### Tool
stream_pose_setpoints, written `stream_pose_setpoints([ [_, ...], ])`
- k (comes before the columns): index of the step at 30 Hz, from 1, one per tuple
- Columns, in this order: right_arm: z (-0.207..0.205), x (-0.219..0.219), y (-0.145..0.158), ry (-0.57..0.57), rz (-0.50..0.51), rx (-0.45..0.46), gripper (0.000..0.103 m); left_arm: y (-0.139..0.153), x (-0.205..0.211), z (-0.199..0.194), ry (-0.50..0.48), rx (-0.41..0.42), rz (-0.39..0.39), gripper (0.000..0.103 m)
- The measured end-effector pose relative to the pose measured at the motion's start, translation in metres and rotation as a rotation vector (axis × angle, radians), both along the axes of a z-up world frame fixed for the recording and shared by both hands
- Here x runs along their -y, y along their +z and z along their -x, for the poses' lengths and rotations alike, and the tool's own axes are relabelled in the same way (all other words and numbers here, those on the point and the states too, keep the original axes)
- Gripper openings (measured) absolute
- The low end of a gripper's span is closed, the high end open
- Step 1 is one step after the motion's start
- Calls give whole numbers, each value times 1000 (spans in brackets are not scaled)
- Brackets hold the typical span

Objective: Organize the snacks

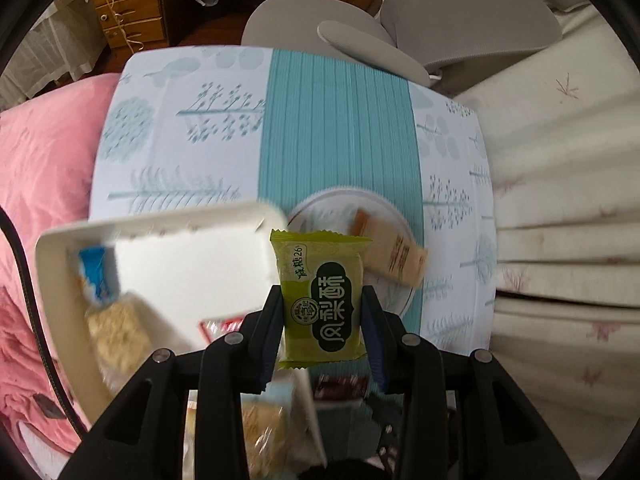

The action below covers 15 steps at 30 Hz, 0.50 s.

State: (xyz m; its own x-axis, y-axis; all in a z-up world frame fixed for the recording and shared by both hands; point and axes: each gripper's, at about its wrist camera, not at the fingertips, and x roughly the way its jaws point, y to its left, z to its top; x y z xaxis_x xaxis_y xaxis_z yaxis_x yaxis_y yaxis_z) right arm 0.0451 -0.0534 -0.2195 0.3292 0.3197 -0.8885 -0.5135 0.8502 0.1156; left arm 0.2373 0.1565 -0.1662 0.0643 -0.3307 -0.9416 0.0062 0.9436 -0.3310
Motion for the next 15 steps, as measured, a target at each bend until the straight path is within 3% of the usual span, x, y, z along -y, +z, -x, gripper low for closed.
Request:
stream_pose_setpoints([
  [4,13,-10,-8,58,47,23,34,5,-22,27,6,-10,-2,36],
  [15,23,-30,-36,45,147,44,36,-2,-82,80,58,-57,-34,36],
])
